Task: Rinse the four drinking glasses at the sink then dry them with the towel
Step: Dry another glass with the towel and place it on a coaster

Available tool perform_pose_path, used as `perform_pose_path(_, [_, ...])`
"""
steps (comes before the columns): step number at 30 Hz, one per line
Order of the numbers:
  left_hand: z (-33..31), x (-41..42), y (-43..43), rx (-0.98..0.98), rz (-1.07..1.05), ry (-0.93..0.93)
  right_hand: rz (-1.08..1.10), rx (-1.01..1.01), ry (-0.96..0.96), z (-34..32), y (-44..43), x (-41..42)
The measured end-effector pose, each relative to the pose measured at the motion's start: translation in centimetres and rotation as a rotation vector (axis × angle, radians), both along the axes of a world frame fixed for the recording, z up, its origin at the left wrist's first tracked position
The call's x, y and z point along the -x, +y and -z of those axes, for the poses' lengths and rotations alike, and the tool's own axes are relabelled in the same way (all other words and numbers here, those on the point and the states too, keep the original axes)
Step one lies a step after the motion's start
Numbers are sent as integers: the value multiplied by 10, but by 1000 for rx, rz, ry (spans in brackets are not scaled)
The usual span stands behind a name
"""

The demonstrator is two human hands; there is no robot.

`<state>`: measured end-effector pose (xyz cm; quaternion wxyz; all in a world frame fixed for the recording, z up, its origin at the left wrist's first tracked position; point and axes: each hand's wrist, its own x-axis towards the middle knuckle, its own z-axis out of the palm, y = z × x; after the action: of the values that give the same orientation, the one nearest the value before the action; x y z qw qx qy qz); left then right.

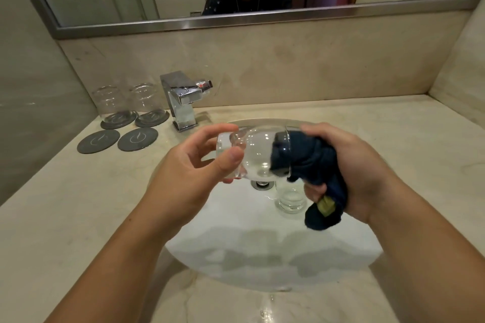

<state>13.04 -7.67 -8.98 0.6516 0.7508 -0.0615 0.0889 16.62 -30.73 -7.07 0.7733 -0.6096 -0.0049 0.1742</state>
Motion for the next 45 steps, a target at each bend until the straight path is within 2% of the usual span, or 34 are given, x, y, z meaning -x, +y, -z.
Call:
perform_pose_path(3, [-1, -1, 4, -51, -64, -51, 222, -124, 29, 2, -8, -7])
perform_pose_path(6, [-2, 0, 8, -124, -118, -82, 367, -45, 4, 8, -8, -10])
perform_pose_path(9, [-7, 1, 9, -299, -218, -82, 241, -47, -96, 9, 3, -4])
perform_pose_path(12, [-14, -3, 21, -405, -312, -54, 78, 30, -312, 8, 16, 8])
perform_pose_path(18, [-25, -4, 72, -510, -407, 10, 3, 359, -526, 20, 35, 18])
perform_pose_path(23, [-37, -6, 128, -583, -561, 34, -2, 682, -755, 39, 46, 19])
perform_pose_path(25, [-44, -7, 147, -599, -632, 45, -43, 744, -801, 46, 52, 19])
perform_pose_path(30, [-57, -17, 186, -647, -741, 82, -147, 799, -878, 55, 63, 23])
perform_pose_path(35, [-55, -35, 215, -736, -781, 129, -181, 777, -876, 58, 65, 25])
perform_pose_path(45, [-35, -88, 245, -797, -778, 154, -267, 731, -894, 58, 64, 21])
